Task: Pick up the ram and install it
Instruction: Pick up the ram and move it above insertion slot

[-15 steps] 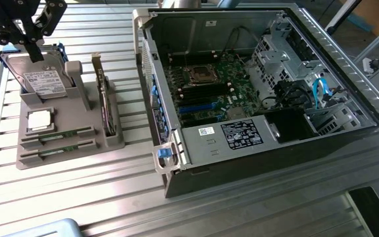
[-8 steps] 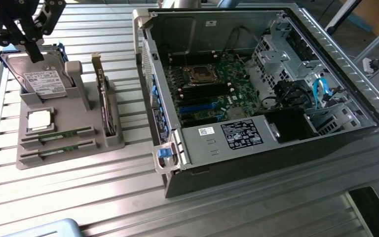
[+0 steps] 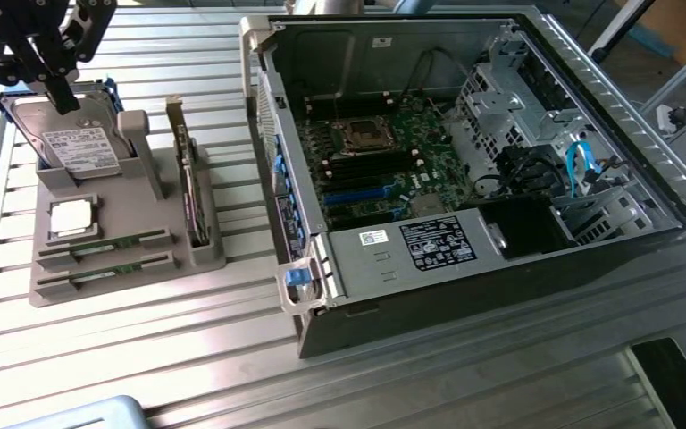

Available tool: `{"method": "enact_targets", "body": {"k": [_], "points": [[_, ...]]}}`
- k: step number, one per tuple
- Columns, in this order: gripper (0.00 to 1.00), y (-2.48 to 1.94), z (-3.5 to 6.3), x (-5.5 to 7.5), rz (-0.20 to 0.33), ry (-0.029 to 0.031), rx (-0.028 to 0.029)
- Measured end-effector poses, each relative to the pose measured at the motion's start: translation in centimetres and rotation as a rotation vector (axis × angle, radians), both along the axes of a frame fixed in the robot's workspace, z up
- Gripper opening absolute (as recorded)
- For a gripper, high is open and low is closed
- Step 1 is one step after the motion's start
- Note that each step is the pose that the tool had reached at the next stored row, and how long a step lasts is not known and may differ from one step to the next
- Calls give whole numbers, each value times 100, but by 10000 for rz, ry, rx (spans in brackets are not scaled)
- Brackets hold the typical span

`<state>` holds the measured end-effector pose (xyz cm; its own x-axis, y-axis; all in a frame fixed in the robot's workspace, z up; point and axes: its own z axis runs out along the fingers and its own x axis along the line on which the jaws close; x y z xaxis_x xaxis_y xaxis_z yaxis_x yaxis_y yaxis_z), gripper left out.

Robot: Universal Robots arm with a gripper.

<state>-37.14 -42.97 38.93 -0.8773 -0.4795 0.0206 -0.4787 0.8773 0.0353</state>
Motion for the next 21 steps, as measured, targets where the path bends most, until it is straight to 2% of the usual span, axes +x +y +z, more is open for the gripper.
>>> {"method": "enact_targets", "body": {"k": [7, 21], "points": [[10, 0, 0, 0, 759, 0, 0], [10, 0, 0, 0, 2713, -1, 0]]}}
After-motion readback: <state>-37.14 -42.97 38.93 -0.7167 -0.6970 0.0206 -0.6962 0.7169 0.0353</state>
